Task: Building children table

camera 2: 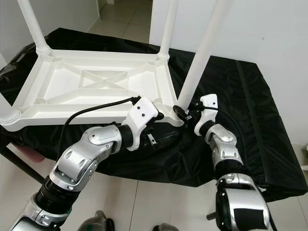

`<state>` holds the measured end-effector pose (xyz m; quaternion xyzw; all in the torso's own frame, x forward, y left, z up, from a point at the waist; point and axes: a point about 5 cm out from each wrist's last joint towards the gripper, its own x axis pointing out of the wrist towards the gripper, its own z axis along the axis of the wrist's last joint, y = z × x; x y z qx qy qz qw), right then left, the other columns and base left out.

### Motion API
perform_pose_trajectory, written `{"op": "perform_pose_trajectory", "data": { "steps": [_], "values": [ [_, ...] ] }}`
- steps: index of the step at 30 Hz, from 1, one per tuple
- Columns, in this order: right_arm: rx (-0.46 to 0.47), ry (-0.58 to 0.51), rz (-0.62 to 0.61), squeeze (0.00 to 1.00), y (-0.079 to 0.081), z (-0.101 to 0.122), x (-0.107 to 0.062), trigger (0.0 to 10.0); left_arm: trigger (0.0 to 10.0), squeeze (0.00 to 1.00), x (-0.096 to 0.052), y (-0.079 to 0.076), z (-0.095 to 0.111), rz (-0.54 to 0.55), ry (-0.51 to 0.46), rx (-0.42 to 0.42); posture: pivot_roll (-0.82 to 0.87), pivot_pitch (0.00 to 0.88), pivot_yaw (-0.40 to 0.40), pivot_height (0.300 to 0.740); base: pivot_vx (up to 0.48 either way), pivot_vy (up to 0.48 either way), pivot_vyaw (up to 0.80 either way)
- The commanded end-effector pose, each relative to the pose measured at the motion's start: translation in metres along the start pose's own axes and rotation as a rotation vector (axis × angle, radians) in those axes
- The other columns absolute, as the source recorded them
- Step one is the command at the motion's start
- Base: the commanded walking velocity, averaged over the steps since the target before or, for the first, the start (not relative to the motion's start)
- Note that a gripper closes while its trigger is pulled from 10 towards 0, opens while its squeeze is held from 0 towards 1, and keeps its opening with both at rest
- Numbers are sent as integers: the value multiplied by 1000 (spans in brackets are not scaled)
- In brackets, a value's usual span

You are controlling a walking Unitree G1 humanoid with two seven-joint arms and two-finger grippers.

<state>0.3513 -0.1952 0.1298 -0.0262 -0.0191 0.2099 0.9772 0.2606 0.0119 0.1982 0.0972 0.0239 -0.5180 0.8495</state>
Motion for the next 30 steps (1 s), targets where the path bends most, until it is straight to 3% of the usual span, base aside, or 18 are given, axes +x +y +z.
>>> {"op": "perform_pose_trajectory", "data": {
  "steps": [1, 11, 14, 18, 23, 30],
  "values": [
    [7, 33, -47, 0, 0, -8, -4, 10000, 10000, 0, 1, 1, 0, 11, 2, 2, 39, 20, -47, 740, 0, 0, 0],
    [46, 10, -145, 0, 15, -7, 0, 10000, 10000, 0, 1, 0, 0, 5, 3, 4, 41, 17, -46, 740, 0, 0, 0],
    [73, 31, -454, 0, 31, -13, 3, 10000, 10000, 0, 2, -1, -1, 0, 3, 4, 44, 9, -57, 740, 0, 0, 0],
    [65, 41, -577, 0, 38, -16, 1, 10000, 10000, 0, 3, -2, -1, -2, 1, 4, 44, 9, -57, 740, 0, 0, 0],
    [79, 48, -587, 0, 50, -16, 1, 10000, 10000, 0, 3, -2, -1, -2, 0, 2, 44, 4, -60, 740, 0, 0, 0],
    [66, 62, -584, 0, 49, -14, 0, 10000, 10000, 0, 4, -3, -1, -3, -1, 2, 44, 0, -65, 740, 0, 0, 0]
  ]
}}
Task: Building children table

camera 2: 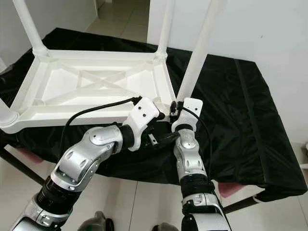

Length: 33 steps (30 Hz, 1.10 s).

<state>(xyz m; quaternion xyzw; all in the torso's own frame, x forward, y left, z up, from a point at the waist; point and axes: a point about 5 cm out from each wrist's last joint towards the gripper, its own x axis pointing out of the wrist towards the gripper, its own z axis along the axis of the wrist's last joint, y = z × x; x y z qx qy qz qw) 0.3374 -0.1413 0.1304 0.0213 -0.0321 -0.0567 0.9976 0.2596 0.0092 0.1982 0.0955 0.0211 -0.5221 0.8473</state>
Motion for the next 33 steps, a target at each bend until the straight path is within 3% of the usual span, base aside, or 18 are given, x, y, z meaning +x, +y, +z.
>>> {"op": "perform_pose_trajectory", "data": {
  "steps": [1, 2, 3, 4, 5, 15, 25, 26, 28, 33],
  "values": [
    [-37, 83, -48, 0, -12, -17, -5, 10000, 10000, 0, 2, -1, -2, 6, 6, 1, 44, 0, -65, 740, 0, 0, 0],
    [-37, 83, -48, 0, -12, -17, -5, 10000, 10000, 0, 2, -1, -2, 6, 6, 1, 44, 0, -65, 740, 0, 0, 0],
    [-34, 87, -47, 200, -12, -18, -6, 10000, 10000, 0, 2, -1, -2, 6, 6, 1, 44, 0, -66, 740, 0, 0, 0],
    [-34, 87, -47, 200, -12, -18, -6, 10000, 10000, 0, 2, -1, -2, 6, 6, 1, 44, 0, -66, 740, 0, 0, 0],
    [-24, 84, -52, 1000, -13, -16, -7, 10000, 10000, 0, 2, -1, -2, 7, 6, 0, 43, 0, -64, 740, 0, 0, 0],
    [-3, 51, -38, 1000, -24, -10, -3, 10000, 10000, 0, 2, 0, -3, 13, 8, -1, 43, 0, -65, 740, 0, 0, 0],
    [9, 38, 73, 1000, -39, -3, 7, 10000, 10000, 0, 1, 3, -3, 35, 10, 0, 48, 5, -67, 740, 0, 0, 0],
    [-18, 32, 112, 0, -45, -1, 10, 10000, 10000, 0, 1, 4, -3, 38, 10, 0, 48, 5, -67, 740, 0, 0, 0],
    [-60, 33, 174, 0, -54, 1, 16, 10000, 10000, 0, 0, 5, -2, 42, 9, 2, 51, 7, -66, 740, 0, 0, 0],
    [-101, 34, 246, 0, -61, 2, 19, 10000, 10000, 0, 0, 5, -2, 44, 9, 2, 52, 8, -64, 740, 0, 0, 0]
  ]
}}
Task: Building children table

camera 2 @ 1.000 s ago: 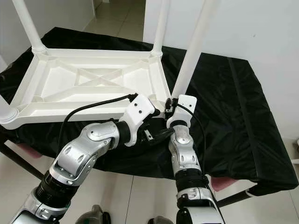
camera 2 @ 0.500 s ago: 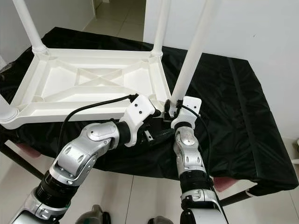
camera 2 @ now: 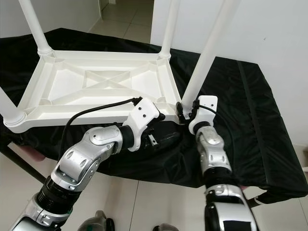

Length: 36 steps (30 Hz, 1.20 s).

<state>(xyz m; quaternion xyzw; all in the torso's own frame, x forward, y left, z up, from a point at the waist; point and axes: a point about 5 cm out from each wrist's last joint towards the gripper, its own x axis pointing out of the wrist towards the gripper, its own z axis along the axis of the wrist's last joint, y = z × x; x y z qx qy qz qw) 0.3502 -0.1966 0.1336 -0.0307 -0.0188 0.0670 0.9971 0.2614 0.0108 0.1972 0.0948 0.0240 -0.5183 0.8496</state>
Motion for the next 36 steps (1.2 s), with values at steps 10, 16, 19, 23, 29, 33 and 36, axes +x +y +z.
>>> {"op": "perform_pose_trajectory", "data": {
  "steps": [10, 16, 19, 23, 29, 33, 36],
  "values": [
    [-3, 21, 266, 0, -14, -1, 1, 10000, 10000, 0, -2, 5, 0, 39, 4, 11, 52, 10, -55, 740, 0, 0, 0],
    [11, 13, 300, 0, -16, 2, 3, 10000, 10000, 0, -2, 4, 0, 36, 4, 12, 50, 9, -47, 740, 0, 0, 0],
    [19, 13, 332, 0, -17, 4, 7, 10000, 10000, 0, -1, 5, 1, 34, 3, 13, 53, 8, -45, 740, 0, 0, 0],
    [10, 31, 370, 0, -17, 6, 11, 10000, 10000, 0, -1, 6, 1, 33, 3, 17, 55, 6, -43, 740, 0, 0, 0],
    [-3, 69, 393, 0, -20, 5, 14, 0, 10000, 0, -2, 7, 2, 37, 4, 20, 65, 3, -44, 740, 0, 0, 0],
    [-8, 77, 403, 0, -21, 5, 13, 0, 10000, 0, -2, 7, 2, 38, 5, 19, 65, 3, -44, 740, 0, 0, 0],
    [-10, 90, 421, 0, -23, 2, 11, 0, 10000, 0, -2, 7, 1, 38, 5, 18, 65, 5, -47, 740, 0, 0, 0]
  ]
}}
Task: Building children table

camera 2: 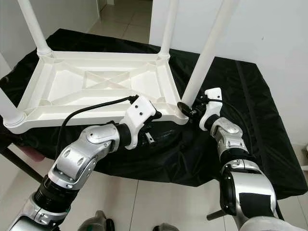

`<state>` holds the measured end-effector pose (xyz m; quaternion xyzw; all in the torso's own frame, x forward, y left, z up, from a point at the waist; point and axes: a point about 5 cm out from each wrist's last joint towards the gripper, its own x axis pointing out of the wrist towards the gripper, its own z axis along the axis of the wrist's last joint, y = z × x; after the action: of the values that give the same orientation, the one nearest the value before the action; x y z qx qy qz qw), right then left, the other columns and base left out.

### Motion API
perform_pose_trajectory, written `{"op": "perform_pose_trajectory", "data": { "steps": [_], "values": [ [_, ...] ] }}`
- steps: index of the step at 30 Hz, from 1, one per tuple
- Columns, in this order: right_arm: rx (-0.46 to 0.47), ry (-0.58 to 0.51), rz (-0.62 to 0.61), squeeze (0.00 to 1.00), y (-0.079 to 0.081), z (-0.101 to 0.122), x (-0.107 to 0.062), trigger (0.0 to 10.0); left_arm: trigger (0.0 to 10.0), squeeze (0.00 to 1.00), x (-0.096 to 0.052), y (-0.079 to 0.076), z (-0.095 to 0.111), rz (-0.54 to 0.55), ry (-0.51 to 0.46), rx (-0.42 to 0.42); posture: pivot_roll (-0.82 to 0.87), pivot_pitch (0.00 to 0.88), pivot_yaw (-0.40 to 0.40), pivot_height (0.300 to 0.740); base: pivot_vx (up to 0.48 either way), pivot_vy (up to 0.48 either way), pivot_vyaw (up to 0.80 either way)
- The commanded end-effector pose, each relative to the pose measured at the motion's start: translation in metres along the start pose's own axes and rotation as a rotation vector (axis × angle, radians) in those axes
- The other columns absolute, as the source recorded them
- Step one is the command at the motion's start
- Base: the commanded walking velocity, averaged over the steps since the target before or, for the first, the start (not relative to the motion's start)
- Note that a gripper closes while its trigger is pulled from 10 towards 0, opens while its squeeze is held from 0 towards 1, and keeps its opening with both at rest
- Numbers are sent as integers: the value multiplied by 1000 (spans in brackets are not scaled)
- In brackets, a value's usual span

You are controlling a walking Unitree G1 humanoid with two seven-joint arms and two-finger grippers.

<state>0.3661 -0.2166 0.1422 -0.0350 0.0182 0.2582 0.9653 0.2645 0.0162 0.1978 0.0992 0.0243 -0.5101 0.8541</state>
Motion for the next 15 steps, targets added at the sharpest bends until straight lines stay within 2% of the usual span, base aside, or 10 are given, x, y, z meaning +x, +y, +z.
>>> {"op": "perform_pose_trajectory", "data": {
  "steps": [1, 10, 11, 15],
  "values": [
    [-7, 30, 30, 0, 1, -5, -2, 0, 10000, 0, 1, 1, 2, 20, -1, 12, 65, 5, -47, 740, 0, 0, 0],
    [7, 44, 48, 0, -2, -14, -12, 0, 10000, 0, 2, 0, 1, 14, -2, 7, 57, 7, -50, 740, 0, 0, 0],
    [23, 42, 32, 0, -4, -16, -14, 10000, 10000, 0, 2, -1, 1, 11, -2, 6, 55, 7, -51, 740, 0, 0, 0],
    [43, 37, -2, 0, -5, -18, -16, 10000, 10000, 0, 2, -3, 1, 4, -2, 3, 47, 8, -51, 740, 0, 0, 0]
  ]
}}
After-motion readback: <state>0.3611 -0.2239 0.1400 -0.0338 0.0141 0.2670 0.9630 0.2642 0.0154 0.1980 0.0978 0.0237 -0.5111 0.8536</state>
